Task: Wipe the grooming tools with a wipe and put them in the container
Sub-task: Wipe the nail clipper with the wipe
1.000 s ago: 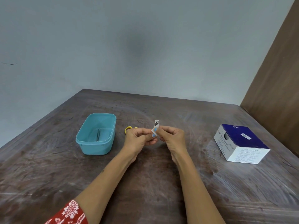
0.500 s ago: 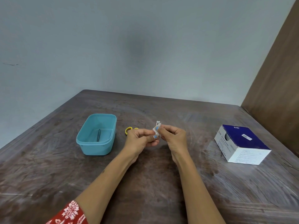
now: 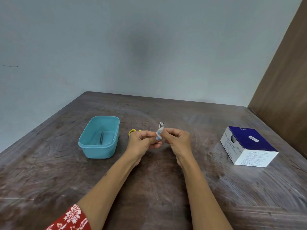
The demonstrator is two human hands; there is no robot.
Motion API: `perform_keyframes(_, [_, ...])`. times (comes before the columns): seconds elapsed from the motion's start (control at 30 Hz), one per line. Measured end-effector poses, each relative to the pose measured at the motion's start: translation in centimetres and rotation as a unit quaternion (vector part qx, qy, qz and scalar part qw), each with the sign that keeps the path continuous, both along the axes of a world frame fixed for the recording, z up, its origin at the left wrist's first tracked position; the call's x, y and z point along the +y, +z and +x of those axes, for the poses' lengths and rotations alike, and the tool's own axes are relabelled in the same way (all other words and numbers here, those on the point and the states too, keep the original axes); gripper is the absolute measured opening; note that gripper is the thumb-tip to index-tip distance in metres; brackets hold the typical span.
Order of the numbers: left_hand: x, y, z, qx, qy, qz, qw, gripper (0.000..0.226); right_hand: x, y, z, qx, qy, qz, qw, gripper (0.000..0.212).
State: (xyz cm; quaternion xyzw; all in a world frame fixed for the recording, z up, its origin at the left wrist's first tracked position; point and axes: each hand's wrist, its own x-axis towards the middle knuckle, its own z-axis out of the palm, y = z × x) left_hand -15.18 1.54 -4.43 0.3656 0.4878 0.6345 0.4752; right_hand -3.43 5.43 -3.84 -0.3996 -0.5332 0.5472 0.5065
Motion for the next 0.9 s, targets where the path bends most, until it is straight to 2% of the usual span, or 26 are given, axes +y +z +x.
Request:
perform_keyframes(0.1, [0.1, -0.1, 0.0, 0.006, -0.002, -0.003, 1.0, 0.013, 0.0, 0.1, 0.1, 0.024, -0.022, 0.012, 0.999, 0.006])
perform_keyframes(0.27, [0.1, 0.0, 0.0, 0.008, 0.007, 0.003, 1.0, 0.011, -0.2, 0.0, 0.0, -0.007, 0.0, 0.01, 1.0, 0.007])
perform_keyframes(0.4, [0.0, 0.0, 0.1, 0.009, -0.003, -0.005, 1.0, 0.012, 0.0, 0.1, 0.1, 0.031, -0.024, 0.016, 0.999, 0.008])
perform_keyframes(0.57, [-0.2, 0.6, 0.3, 0.011, 0.001, 0.003, 1.0, 0.01, -0.2, 0.0, 0.0, 0.005, -0.002, 0.012, 1.0, 0.008])
perform_keyframes(0.73, [-0.4, 1.1, 0.3, 0.008, -0.006, 0.002, 1.0, 0.011, -0.2, 0.2, 0.0, 0.042, -0.013, 0.012, 0.999, 0.007])
perform_keyframes(0.9, [-0.4, 0.9, 0.5, 0.007, -0.003, -0.005, 1.0, 0.01, -0.2, 0.0, 0.0, 0.019, -0.012, 0.0, 1.0, 0.007])
